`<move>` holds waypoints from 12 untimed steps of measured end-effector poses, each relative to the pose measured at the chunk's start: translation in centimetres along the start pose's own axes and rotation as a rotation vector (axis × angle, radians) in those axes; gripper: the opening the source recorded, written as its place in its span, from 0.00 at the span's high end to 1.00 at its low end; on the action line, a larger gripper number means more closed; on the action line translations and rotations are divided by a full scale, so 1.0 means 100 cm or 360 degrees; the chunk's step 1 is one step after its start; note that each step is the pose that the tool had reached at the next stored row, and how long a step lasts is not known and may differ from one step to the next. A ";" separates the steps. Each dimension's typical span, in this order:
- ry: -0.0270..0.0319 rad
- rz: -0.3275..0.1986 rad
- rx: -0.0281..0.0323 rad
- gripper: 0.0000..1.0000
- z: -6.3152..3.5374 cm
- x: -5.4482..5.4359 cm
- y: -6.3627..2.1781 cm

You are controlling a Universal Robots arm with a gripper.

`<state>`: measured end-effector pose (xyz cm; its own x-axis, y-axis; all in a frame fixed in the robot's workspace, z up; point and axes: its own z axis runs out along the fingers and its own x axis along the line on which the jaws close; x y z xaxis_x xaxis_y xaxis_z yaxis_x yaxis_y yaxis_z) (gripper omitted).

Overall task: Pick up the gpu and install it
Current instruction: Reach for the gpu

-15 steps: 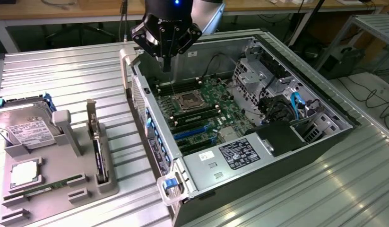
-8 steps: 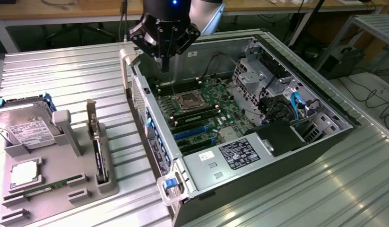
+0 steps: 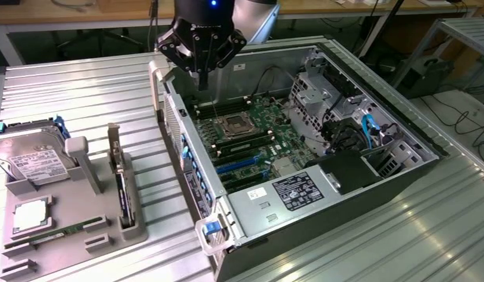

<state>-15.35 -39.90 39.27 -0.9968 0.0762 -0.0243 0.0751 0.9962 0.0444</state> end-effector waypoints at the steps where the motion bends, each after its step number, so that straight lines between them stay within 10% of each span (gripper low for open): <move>1: 0.00000 0.0000 0.00000 0.89 0.0000 0.001 -0.0001; 12: 0.00000 0.0000 0.00000 0.89 0.0002 0.007 -0.0007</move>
<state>-16.07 -39.92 39.23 -0.9968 0.0762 -0.0243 0.0751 0.9962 0.0444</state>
